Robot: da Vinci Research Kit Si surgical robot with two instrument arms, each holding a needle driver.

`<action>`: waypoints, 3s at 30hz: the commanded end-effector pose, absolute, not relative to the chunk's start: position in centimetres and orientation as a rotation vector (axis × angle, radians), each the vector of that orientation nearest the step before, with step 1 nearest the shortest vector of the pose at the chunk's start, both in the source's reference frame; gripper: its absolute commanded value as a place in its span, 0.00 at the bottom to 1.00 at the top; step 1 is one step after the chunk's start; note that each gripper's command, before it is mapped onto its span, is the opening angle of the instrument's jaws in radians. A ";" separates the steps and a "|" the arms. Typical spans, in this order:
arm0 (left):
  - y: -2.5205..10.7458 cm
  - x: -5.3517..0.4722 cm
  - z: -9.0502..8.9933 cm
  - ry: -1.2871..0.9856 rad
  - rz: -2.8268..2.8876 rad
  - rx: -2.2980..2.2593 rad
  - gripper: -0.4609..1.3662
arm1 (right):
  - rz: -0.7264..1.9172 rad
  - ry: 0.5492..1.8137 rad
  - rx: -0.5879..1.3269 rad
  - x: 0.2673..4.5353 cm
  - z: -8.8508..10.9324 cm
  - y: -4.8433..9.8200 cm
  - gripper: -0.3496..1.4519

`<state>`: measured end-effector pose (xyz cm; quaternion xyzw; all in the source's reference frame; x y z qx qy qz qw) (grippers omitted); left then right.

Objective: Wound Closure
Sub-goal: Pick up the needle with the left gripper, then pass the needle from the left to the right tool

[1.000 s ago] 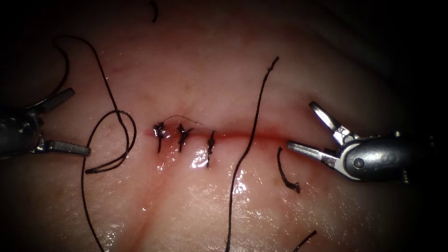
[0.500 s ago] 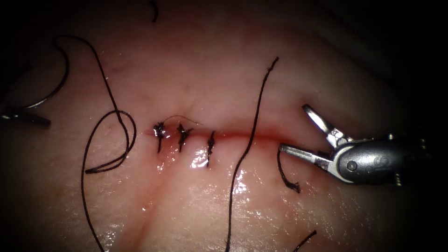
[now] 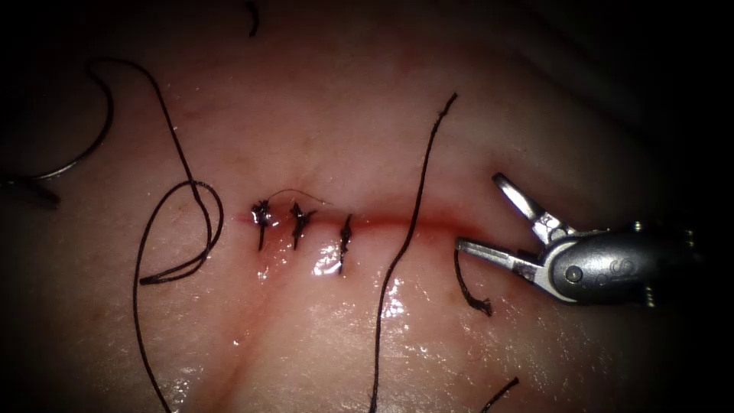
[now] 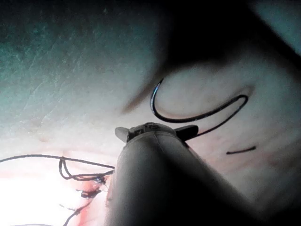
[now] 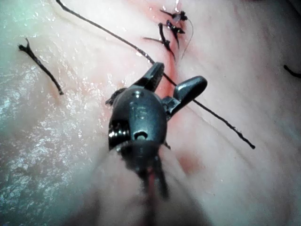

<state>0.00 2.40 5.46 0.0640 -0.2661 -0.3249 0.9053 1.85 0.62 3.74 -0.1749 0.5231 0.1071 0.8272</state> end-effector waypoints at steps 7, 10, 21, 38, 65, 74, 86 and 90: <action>2.4 0.10 5.7 -0.578 -0.696 0.226 0.87 | 0.217 1.108 -0.362 1.89 3.8 0.6 0.87; 2.4 0.15 5.7 -0.577 -0.707 0.260 0.87 | 0.218 1.108 -0.362 1.90 3.8 0.6 0.87; 2.3 0.19 6.0 -0.613 -0.722 0.427 0.85 | 0.217 1.106 -0.360 1.91 3.8 0.6 0.86; 2.3 0.29 6.3 -0.597 -0.754 0.613 0.71 | 0.218 1.106 -0.361 1.92 3.8 0.6 0.85; 2.6 0.28 5.9 -0.557 -0.744 0.440 0.06 | 0.218 1.106 -0.361 1.94 3.7 0.6 0.85; 2.7 -0.10 5.2 -0.536 -0.741 0.382 0.06 | 0.239 1.110 -0.347 1.94 3.7 0.6 0.82; 2.5 -1.21 4.7 -0.510 -0.683 0.304 0.12 | 0.361 1.131 -0.260 1.92 3.7 0.5 0.68; 2.5 -1.47 4.7 -0.503 -0.683 0.289 0.11 | 0.430 1.140 -0.205 1.89 3.7 0.5 0.63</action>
